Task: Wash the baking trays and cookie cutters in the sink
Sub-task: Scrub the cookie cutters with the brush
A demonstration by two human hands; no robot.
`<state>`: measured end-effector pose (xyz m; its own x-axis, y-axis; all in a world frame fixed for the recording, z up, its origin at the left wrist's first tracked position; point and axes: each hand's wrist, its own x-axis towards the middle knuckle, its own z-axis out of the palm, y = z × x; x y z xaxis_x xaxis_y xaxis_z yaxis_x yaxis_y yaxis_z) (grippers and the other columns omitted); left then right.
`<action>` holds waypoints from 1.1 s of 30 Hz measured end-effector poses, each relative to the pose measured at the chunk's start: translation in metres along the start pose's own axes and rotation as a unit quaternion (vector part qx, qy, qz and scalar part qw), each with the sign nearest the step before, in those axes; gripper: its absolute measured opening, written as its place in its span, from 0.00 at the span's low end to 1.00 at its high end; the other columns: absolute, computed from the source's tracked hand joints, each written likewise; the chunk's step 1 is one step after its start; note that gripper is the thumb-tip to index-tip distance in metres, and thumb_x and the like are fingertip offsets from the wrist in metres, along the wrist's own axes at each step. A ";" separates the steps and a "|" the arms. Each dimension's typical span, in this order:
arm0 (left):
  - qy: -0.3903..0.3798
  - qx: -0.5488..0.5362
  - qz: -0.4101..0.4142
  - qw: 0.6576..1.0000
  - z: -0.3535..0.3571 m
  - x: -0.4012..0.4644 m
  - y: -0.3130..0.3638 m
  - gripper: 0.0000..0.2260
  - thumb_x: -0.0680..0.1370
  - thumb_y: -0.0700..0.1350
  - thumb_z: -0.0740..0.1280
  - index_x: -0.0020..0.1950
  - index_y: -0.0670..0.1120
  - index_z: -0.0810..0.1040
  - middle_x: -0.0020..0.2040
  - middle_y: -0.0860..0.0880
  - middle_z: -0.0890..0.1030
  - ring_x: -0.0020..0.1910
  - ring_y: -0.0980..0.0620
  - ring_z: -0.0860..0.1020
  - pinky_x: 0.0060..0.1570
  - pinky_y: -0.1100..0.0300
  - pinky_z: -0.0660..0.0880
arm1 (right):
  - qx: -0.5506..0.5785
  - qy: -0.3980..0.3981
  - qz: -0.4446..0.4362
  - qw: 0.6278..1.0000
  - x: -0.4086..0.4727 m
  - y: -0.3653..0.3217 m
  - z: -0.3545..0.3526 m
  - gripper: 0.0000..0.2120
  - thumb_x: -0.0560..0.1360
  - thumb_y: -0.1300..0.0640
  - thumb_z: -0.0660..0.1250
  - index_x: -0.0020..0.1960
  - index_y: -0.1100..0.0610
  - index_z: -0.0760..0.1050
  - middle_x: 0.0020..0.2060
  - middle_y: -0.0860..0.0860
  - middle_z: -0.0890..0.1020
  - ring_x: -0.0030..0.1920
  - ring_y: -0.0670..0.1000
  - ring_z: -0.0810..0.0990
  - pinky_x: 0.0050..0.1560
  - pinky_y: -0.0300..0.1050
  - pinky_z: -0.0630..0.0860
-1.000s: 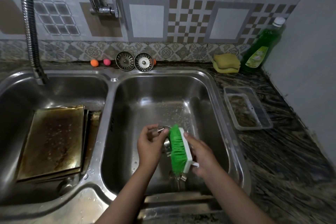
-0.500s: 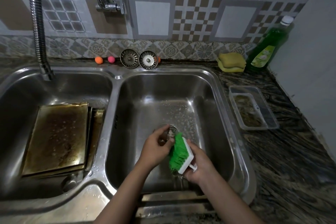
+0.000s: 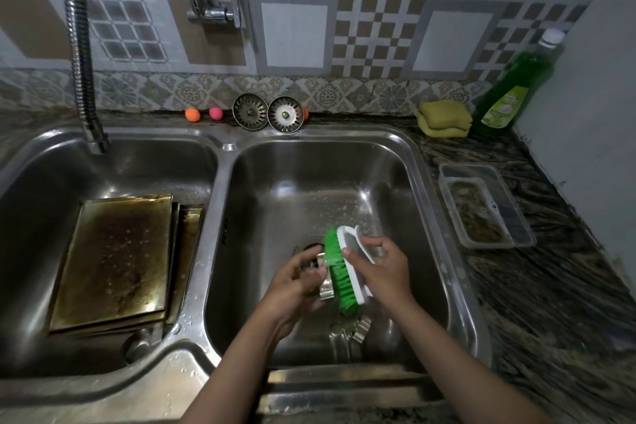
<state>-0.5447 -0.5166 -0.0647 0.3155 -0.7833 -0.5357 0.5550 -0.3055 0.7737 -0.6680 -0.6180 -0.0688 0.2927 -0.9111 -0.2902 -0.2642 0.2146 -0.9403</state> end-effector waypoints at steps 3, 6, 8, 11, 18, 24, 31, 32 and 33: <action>0.004 -0.064 -0.023 0.998 0.000 0.000 -0.005 0.18 0.77 0.35 0.65 0.64 0.50 0.74 0.56 0.43 0.80 0.46 0.47 0.80 0.39 0.56 0.78 | 0.010 0.039 0.011 0.999 0.007 -0.006 -0.001 0.14 0.65 0.56 0.79 0.47 0.53 0.77 0.46 0.53 0.83 0.46 0.52 0.83 0.41 0.44 0.79; 0.044 -0.112 -0.013 0.993 0.000 0.006 0.000 0.18 0.77 0.33 0.64 0.64 0.48 0.74 0.55 0.41 0.81 0.46 0.45 0.82 0.38 0.54 0.80 | 0.105 -0.008 0.039 0.994 -0.001 -0.012 -0.003 0.14 0.67 0.59 0.77 0.49 0.56 0.77 0.45 0.59 0.84 0.43 0.57 0.85 0.40 0.49 0.82; 0.037 -0.132 -0.008 0.991 0.001 0.007 0.006 0.19 0.76 0.31 0.62 0.64 0.47 0.74 0.53 0.40 0.81 0.39 0.48 0.82 0.32 0.57 0.79 | 0.109 -0.060 0.030 0.992 -0.010 -0.011 0.000 0.16 0.65 0.60 0.78 0.50 0.57 0.77 0.44 0.59 0.84 0.42 0.58 0.85 0.41 0.52 0.82; 0.001 -0.131 -0.020 0.991 0.003 0.004 0.009 0.18 0.76 0.30 0.62 0.62 0.47 0.75 0.51 0.40 0.80 0.37 0.48 0.81 0.29 0.59 0.78 | 0.095 -0.023 0.017 0.995 -0.009 -0.006 0.007 0.16 0.64 0.60 0.79 0.49 0.56 0.78 0.43 0.59 0.85 0.43 0.57 0.85 0.45 0.55 0.82; 0.024 -0.033 0.009 0.999 -0.020 -0.018 0.027 0.21 0.74 0.31 0.65 0.63 0.50 0.76 0.41 0.46 0.79 0.35 0.51 0.75 0.36 0.59 0.70 | -0.023 0.038 -0.028 0.999 0.014 -0.012 0.004 0.17 0.64 0.54 0.79 0.48 0.53 0.77 0.46 0.47 0.80 0.45 0.47 0.79 0.38 0.41 0.74; 0.146 0.108 0.157 0.971 -0.103 -0.082 0.086 0.20 0.73 0.33 0.68 0.58 0.55 0.78 0.42 0.49 0.80 0.40 0.54 0.78 0.38 0.59 0.75 | -0.030 0.060 -0.021 0.998 0.013 0.007 -0.007 0.16 0.63 0.55 0.80 0.47 0.55 0.77 0.50 0.54 0.81 0.47 0.50 0.79 0.38 0.38 0.72; 0.153 0.349 0.061 0.923 -0.203 -0.098 0.073 0.21 0.71 0.24 0.65 0.52 0.49 0.79 0.49 0.41 0.80 0.43 0.49 0.77 0.36 0.66 0.76 | -0.065 0.030 -0.014 0.997 0.008 0.015 -0.008 0.18 0.64 0.56 0.79 0.50 0.58 0.78 0.50 0.56 0.80 0.40 0.47 0.76 0.33 0.38 0.69; 0.136 0.371 0.045 0.918 -0.212 -0.093 0.067 0.21 0.71 0.24 0.66 0.52 0.49 0.80 0.50 0.42 0.80 0.44 0.49 0.78 0.38 0.65 0.76 | -0.074 0.025 -0.022 0.997 0.007 0.015 -0.007 0.18 0.64 0.56 0.79 0.51 0.59 0.78 0.50 0.56 0.80 0.41 0.48 0.75 0.33 0.37 0.68; 0.121 0.390 0.029 0.912 -0.219 -0.088 0.061 0.21 0.71 0.24 0.67 0.51 0.50 0.80 0.52 0.43 0.80 0.46 0.49 0.79 0.41 0.66 0.77 | -0.081 0.022 -0.026 0.996 0.006 0.014 -0.007 0.19 0.65 0.56 0.79 0.51 0.59 0.78 0.50 0.55 0.79 0.41 0.48 0.75 0.33 0.37 0.68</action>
<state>-0.3700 -0.3477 -0.0438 0.5401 -0.6971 -0.4716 -0.1550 -0.6331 0.7584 -0.6764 -0.6232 -0.0830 0.2704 -0.9350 -0.2296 -0.3957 0.1095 -0.9118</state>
